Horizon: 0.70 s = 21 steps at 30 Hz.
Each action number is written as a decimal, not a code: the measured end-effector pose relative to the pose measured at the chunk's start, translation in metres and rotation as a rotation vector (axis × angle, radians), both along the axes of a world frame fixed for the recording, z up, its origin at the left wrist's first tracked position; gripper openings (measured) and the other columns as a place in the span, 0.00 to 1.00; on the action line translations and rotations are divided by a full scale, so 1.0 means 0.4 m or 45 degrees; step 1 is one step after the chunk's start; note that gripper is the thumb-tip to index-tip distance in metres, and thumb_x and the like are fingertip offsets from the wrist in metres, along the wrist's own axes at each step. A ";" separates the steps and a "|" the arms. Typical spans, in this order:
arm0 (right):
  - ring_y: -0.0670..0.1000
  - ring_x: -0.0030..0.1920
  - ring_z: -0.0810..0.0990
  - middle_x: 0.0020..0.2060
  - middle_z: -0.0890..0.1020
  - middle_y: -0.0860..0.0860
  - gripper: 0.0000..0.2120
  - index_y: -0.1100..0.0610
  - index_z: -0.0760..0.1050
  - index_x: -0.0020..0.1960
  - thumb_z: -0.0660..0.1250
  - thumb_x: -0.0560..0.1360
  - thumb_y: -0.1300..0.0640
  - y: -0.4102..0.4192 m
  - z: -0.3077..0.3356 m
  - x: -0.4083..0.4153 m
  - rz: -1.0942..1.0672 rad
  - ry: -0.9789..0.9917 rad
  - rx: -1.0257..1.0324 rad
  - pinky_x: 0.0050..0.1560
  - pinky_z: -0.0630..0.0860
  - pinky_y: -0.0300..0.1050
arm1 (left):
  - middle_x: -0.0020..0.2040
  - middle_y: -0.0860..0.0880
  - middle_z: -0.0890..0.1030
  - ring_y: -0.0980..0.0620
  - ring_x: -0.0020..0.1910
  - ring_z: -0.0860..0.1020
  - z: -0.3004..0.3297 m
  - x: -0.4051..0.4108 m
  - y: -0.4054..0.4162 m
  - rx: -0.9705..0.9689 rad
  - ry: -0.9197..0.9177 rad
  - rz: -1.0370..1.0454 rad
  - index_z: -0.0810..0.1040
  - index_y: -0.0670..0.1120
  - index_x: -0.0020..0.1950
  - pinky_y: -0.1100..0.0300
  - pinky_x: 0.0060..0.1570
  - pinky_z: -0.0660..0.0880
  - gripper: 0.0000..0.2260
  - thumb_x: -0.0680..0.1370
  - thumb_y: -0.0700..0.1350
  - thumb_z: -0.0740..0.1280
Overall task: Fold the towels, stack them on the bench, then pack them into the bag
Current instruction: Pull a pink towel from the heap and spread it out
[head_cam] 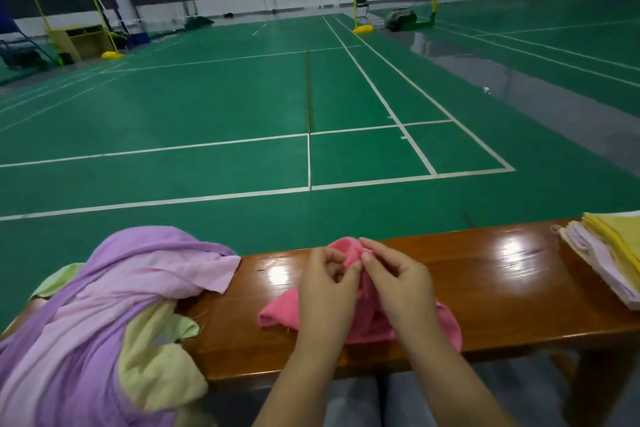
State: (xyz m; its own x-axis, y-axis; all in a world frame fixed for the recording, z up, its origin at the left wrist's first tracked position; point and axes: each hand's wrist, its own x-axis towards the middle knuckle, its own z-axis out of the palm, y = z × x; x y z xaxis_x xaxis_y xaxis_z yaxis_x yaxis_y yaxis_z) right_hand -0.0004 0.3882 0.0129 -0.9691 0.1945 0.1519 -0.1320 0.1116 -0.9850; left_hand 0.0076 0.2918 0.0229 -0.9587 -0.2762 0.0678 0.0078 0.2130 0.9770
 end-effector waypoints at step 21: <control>0.40 0.55 0.78 0.55 0.82 0.46 0.13 0.52 0.79 0.60 0.65 0.77 0.61 0.006 -0.005 0.038 0.000 0.073 0.410 0.58 0.73 0.32 | 0.47 0.46 0.84 0.51 0.49 0.82 -0.022 0.028 0.022 0.444 -0.108 0.030 0.81 0.45 0.48 0.60 0.49 0.79 0.09 0.76 0.33 0.67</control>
